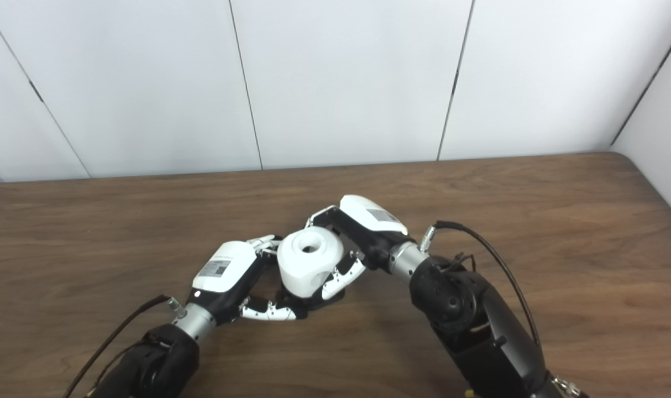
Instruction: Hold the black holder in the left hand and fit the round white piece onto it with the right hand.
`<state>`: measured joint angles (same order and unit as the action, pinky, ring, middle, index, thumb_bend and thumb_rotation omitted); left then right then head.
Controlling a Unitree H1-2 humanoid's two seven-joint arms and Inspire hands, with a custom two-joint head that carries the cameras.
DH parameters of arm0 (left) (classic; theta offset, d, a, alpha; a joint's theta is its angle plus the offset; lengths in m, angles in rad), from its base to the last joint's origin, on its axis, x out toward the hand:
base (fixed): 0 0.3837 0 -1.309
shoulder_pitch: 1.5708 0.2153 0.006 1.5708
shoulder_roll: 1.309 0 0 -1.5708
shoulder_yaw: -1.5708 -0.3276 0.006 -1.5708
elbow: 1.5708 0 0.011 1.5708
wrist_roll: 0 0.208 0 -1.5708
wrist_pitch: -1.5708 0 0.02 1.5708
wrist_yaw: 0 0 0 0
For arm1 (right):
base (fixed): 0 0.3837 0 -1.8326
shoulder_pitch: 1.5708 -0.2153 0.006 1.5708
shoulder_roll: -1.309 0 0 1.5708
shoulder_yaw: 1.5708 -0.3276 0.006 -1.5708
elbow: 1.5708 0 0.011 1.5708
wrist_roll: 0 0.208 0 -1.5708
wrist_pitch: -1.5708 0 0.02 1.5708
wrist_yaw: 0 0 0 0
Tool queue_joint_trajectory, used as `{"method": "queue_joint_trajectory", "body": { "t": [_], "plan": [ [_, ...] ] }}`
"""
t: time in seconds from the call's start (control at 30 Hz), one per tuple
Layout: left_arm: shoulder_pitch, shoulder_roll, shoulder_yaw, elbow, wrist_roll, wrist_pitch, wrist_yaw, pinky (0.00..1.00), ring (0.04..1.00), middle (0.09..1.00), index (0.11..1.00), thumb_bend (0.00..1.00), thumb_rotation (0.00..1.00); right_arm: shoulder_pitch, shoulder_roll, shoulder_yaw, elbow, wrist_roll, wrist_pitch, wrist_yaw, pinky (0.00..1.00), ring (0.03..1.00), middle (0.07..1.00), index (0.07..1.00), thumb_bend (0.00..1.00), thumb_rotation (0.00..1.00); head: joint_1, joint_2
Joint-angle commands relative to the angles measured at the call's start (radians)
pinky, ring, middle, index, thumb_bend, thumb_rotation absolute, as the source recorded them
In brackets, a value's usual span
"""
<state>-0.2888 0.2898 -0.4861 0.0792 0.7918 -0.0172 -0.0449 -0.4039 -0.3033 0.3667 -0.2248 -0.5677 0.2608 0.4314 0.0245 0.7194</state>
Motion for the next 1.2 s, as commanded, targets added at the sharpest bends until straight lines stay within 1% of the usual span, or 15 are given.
{"method": "queue_joint_trajectory", "body": {
  "t": [0.0, 0.27, 0.47, 0.7, 0.87, 1.1, 1.17],
  "plan": [
    [0.022, 0.014, -0.022, 0.024, 0.034, 0.040, -0.077, 0.86, 0.900, 0.828, 0.487, 0.52, 0.05, -0.026, -0.019, 0.001, -0.022, -0.003, -0.018, 0.016, 0.69, 0.787, 0.740, 0.479, 0.52, 0.13, 0.000, 0.003],
    [0.027, 0.013, -0.020, 0.009, 0.035, 0.049, -0.082, 0.85, 0.897, 0.830, 0.487, 0.52, 0.05, -0.025, -0.038, 0.013, 0.001, -0.012, -0.035, 0.024, 0.64, 0.735, 0.740, 0.480, 0.52, 0.13, 0.005, 0.009],
    [0.027, 0.012, -0.020, 0.014, 0.035, 0.044, -0.074, 0.85, 0.896, 0.827, 0.487, 0.52, 0.05, -0.024, -0.032, 0.016, 0.031, -0.013, -0.048, 0.014, 0.62, 0.724, 0.744, 0.480, 0.52, 0.13, 0.014, 0.012],
    [0.029, 0.010, -0.018, -0.005, 0.037, 0.061, -0.089, 0.84, 0.888, 0.826, 0.487, 0.52, 0.05, -0.021, -0.031, 0.023, 0.043, -0.021, -0.053, 0.006, 0.61, 0.716, 0.739, 0.480, 0.52, 0.13, 0.019, 0.017],
    [0.035, 0.012, -0.013, -0.019, 0.035, 0.061, -0.091, 0.84, 0.890, 0.827, 0.487, 0.52, 0.05, -0.009, -0.029, 0.031, 0.050, -0.029, -0.041, 0.003, 0.65, 0.736, 0.739, 0.480, 0.52, 0.13, 0.017, 0.024],
    [0.034, 0.010, -0.009, -0.016, 0.029, 0.057, -0.089, 0.83, 0.882, 0.820, 0.487, 0.52, 0.05, -0.006, -0.034, 0.053, 0.081, -0.038, -0.059, -0.015, 0.68, 0.743, 0.737, 0.480, 0.52, 0.13, 0.019, 0.025],
    [0.031, 0.008, -0.008, -0.014, 0.029, 0.060, -0.092, 0.83, 0.882, 0.823, 0.487, 0.52, 0.05, -0.007, -0.034, 0.057, 0.093, -0.041, -0.064, -0.021, 0.68, 0.741, 0.736, 0.480, 0.52, 0.13, 0.021, 0.024]
  ]
}}
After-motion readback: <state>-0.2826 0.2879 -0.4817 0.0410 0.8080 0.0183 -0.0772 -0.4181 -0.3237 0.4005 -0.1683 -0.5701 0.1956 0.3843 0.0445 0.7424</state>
